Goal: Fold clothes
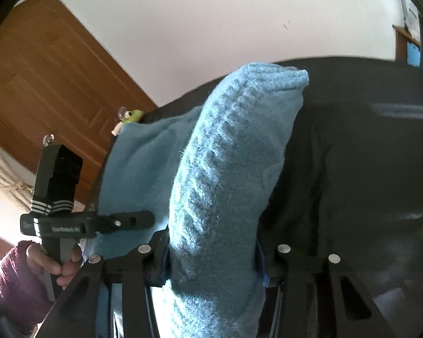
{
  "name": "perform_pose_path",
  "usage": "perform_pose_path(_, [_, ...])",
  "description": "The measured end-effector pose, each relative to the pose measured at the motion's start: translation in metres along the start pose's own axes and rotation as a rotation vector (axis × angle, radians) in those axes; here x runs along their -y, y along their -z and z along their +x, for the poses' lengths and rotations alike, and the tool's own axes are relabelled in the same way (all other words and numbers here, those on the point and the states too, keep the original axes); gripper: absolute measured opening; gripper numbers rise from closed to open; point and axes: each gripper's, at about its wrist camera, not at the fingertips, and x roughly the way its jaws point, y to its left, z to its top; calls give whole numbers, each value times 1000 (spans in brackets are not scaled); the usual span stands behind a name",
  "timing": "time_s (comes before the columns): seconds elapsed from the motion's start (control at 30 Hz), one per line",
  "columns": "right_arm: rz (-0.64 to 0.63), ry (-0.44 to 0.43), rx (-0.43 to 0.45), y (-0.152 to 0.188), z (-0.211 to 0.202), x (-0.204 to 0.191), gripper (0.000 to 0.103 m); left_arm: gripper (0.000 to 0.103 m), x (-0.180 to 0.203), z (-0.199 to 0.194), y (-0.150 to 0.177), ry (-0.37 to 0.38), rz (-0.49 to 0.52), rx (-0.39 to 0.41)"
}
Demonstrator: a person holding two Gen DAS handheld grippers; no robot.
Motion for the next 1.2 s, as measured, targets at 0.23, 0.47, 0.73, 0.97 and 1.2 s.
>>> perform_pose_path(0.23, [-13, -1, 71, 6, -79, 48, 44, 50, 102, 43, 2, 42, 17, 33])
perform_pose_path(0.47, [-17, 37, 181, -2, -180, 134, 44, 50, 244, 108, -15, 112, 90, 67])
perform_pose_path(0.73, [2, 180, 285, -4, -302, 262, 44, 50, 389, 205, -51, 180, 201, 45])
perform_pose_path(0.97, [41, 239, 288, -12, -318, 336, 44, 50, 438, 270, -72, 154, 226, 18])
perform_pose_path(1.2, [72, 282, 208, -1, -299, 399, 45, 58, 429, 309, -77, 82, 198, -3])
